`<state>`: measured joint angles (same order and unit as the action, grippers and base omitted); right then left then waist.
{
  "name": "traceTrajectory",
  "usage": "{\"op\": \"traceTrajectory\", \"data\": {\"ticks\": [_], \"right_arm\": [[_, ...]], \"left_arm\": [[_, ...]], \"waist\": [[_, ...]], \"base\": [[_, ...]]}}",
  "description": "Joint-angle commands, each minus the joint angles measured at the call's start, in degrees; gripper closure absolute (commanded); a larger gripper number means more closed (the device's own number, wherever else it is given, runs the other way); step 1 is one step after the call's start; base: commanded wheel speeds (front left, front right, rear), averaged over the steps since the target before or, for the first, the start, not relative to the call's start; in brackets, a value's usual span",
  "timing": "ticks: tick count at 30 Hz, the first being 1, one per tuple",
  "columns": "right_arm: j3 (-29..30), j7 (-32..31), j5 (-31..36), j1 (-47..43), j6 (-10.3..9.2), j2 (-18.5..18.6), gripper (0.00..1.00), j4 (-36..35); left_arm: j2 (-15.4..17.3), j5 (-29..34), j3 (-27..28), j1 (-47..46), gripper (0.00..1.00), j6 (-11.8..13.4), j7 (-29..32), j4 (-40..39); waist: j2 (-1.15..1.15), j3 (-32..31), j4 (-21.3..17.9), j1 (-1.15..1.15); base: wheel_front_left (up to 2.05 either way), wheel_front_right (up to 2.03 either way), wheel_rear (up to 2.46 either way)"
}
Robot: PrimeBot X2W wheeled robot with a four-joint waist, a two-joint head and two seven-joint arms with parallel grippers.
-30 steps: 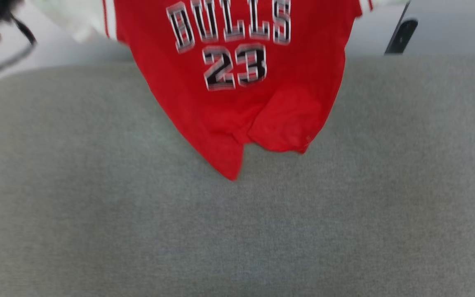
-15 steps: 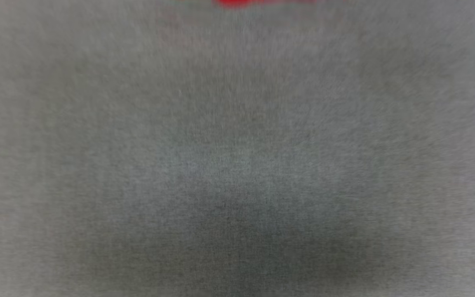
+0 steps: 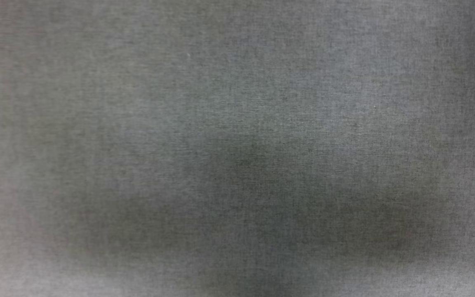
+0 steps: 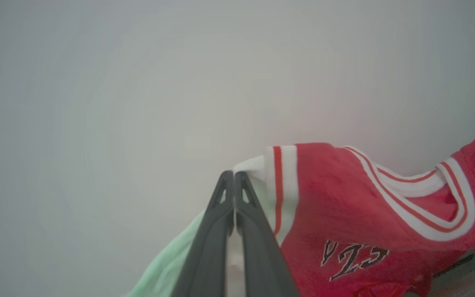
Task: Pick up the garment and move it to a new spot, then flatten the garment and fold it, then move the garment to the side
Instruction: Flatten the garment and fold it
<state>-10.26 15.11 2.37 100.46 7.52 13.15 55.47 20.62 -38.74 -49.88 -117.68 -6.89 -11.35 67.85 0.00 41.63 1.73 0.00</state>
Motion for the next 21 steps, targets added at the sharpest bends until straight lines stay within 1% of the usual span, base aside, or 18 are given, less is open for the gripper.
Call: {"op": "traceTrajectory", "data": {"ticks": [1, 3, 6, 8, 10, 11, 12, 15, 18, 21], "right_arm": [[0.5, 0.0, -2.5, -1.9, -0.06, -0.4, 1.00, 1.0], [-1.8, 0.1, -3.9, -3.9, -0.06, -0.5, 1.00, 2.2], [-5.0, -0.8, -9.0, -8.2, -0.06, -1.1, 1.00, 4.1], [-8.0, -3.8, -14.5, -11.4, -0.06, -1.7, 1.00, 4.8], [-12.3, -7.4, -19.2, -15.5, -0.06, -1.0, 1.00, 3.5], [-12.3, -7.4, -19.2, -15.5, -0.06, -1.0, 1.00, 3.5], [-14.1, -9.5, -22.7, -18.0, -0.06, -0.5, 1.00, 2.3], [-19.5, -15.5, -32.4, -25.3, -0.06, 3.0, 1.00, -4.3], [-22.4, -20.9, -41.7, -32.9, -0.06, 7.7, 1.00, -12.0], [-24.6, -25.2, -47.7, -40.1, -0.06, 12.7, 1.00, -19.1]], "left_arm": [[-0.3, -0.7, -0.3, 3.0, 1.00, -0.3, -0.2, 0.5], [0.1, -1.2, -0.9, 6.3, 1.00, -0.5, 0.1, 1.3], [0.5, -2.6, -2.0, 12.9, 1.00, -0.6, 0.7, 1.8], [0.6, -3.6, -3.0, 17.4, 1.00, -0.5, 1.7, 1.2], [1.1, -4.4, -4.3, 22.5, 1.00, -0.5, 3.2, 0.4], [1.1, -4.4, -4.3, 22.5, 1.00, -0.5, 3.2, 0.4], [1.5, -5.0, -5.0, 24.8, 1.00, -0.5, 3.9, -0.3], [2.4, -7.3, -6.4, 32.1, 1.00, -0.5, 6.4, -2.5], [3.6, -10.2, -7.6, 39.2, 1.00, -0.5, 8.2, -6.0], [5.6, -13.2, -8.4, 45.9, 1.00, -0.5, 9.6, -10.5]], "waist": [[0.00, -3.4, 2.0, 0.00], [0.00, -5.9, 2.2, 0.00], [0.00, -10.3, 2.2, 0.00], [0.00, -13.3, 2.2, 0.00], [0.00, -16.6, 2.3, 0.00], [0.00, -16.6, 2.3, 0.00], [0.00, -18.1, 2.3, 0.00], [0.00, -22.4, 2.2, 0.00], [0.00, -26.3, 2.1, 0.00], [0.00, -29.7, 1.9, 0.00]], "base": [[0.00, 0.00, 0.00], [0.00, 0.00, 0.00], [0.00, 0.00, 0.00], [0.00, 0.00, 0.00], [0.00, 0.00, 0.00], [0.00, 0.00, 0.00], [0.00, 0.00, 0.00], [0.00, 0.00, 0.00], [0.00, 0.00, 0.00], [0.00, 0.00, 0.00]]}}
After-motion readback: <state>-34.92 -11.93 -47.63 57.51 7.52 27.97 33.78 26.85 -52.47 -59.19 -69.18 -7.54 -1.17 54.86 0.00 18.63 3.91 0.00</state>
